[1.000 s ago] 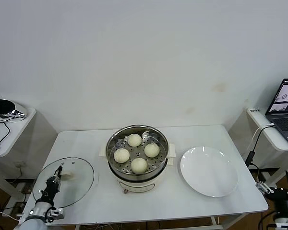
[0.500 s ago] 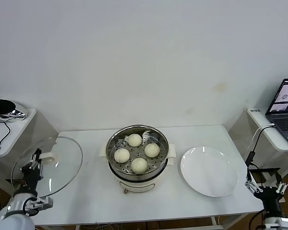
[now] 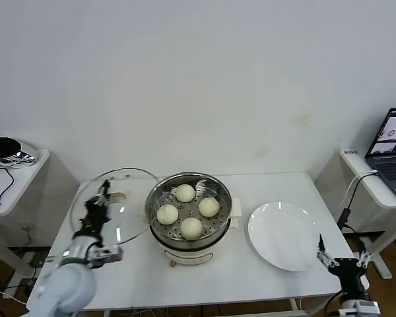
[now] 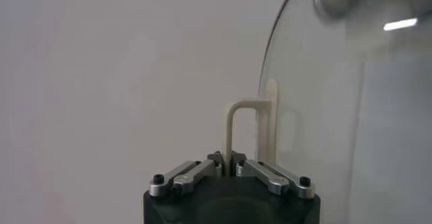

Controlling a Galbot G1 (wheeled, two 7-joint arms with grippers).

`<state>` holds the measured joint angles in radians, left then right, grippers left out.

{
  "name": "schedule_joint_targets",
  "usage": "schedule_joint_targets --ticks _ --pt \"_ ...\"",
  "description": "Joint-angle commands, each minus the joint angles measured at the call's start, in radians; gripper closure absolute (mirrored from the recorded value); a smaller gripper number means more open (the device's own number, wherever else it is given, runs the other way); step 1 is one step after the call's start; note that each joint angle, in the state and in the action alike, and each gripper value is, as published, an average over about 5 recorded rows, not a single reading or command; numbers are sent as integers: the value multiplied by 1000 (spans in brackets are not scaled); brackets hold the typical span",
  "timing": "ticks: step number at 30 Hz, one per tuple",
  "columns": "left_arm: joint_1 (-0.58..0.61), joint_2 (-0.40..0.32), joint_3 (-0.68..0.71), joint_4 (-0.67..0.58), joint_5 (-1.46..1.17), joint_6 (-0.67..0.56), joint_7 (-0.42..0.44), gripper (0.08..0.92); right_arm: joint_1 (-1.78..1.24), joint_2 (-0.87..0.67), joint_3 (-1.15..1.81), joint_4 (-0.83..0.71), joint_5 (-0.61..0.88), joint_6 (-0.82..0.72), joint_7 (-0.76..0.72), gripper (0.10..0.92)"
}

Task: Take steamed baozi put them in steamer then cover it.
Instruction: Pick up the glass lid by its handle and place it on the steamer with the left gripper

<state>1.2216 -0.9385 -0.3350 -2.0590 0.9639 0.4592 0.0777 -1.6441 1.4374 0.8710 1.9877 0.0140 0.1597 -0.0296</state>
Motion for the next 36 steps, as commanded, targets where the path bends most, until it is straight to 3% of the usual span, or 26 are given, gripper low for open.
schedule_joint_targets --ticks 1,7,17,36 --pt "-333 -197 352 84 268 184 208 861 20 29 -35 -9 -84 -4 12 203" --pt "-369 -289 408 143 353 182 243 861 23 30 -40 -24 -87 0 12 203" --pt "-361 -371 442 184 420 180 273 861 20 35 -47 -34 -91 8 15 203" --pt "-302 -416 421 222 464 155 261 861 20 23 -47 -54 -87 19 13 203"
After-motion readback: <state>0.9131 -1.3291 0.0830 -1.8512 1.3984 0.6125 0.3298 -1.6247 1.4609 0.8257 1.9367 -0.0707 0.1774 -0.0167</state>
